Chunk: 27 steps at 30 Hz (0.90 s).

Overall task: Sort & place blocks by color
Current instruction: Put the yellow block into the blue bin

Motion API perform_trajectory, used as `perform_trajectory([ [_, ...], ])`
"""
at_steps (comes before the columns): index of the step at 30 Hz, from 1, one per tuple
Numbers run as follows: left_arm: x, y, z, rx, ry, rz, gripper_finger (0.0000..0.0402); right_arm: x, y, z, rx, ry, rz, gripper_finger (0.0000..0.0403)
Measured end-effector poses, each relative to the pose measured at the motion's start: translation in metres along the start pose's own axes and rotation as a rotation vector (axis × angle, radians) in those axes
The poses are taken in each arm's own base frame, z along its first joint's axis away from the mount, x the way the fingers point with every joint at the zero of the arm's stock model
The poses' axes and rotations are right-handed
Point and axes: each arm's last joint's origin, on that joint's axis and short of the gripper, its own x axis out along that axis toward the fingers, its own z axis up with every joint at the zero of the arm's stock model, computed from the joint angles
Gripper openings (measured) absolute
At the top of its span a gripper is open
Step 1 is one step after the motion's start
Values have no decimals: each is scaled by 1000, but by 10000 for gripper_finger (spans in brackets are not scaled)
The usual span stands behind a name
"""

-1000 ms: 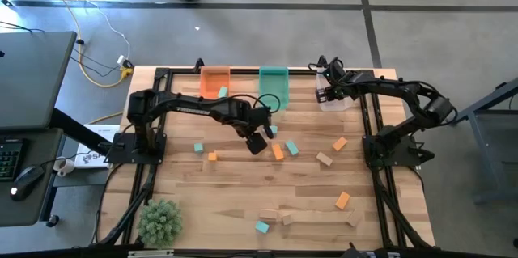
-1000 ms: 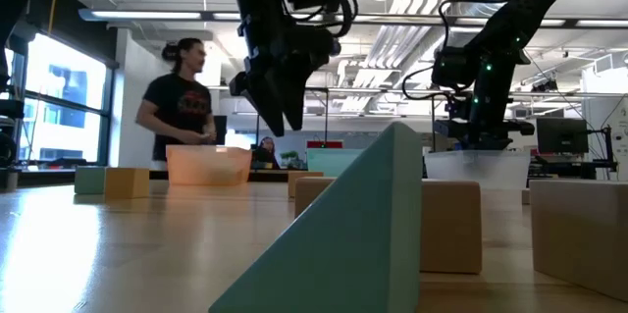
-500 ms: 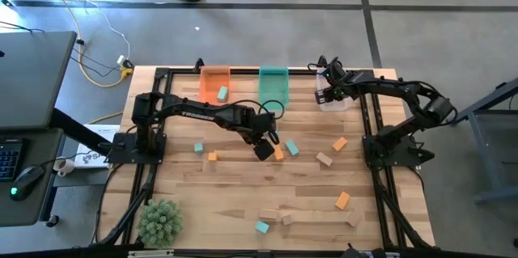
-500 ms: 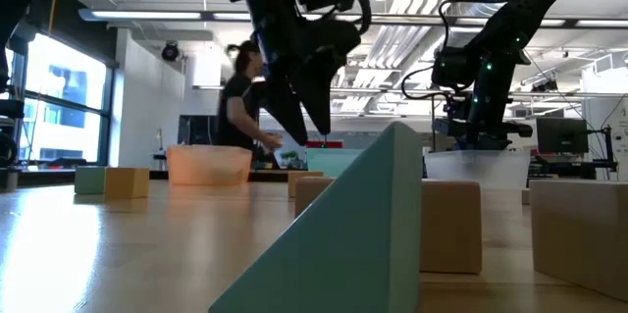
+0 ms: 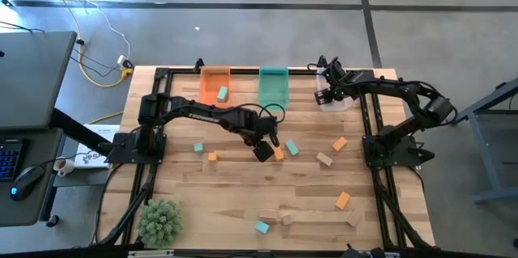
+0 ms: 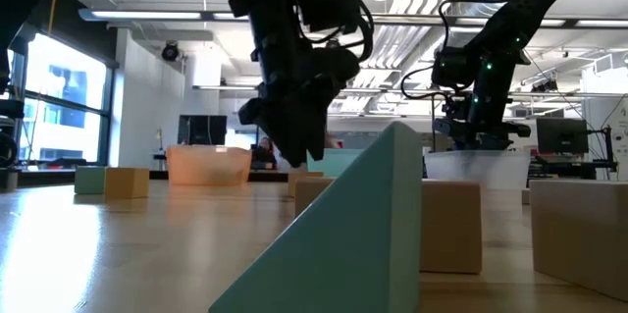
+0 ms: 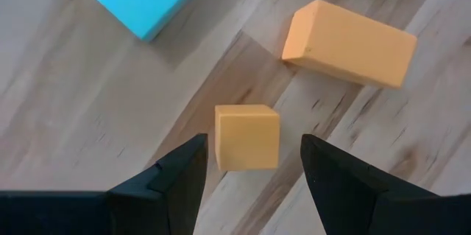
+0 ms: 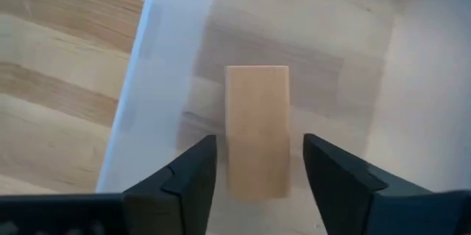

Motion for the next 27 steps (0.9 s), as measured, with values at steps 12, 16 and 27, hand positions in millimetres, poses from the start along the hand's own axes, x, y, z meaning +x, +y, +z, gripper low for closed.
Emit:
perform_trajectory([
  [12, 10, -2, -1, 9, 9, 5, 207, 0, 0, 0, 0, 0, 1, 202],
  [16, 19, -1, 0, 19, 25, -4, 207, 0, 0, 0, 0, 4, 15, 202],
  [27, 25, 6, 0, 43, 52, 31, 157, -30, -4, 2, 54, -97, 65, 202],
])
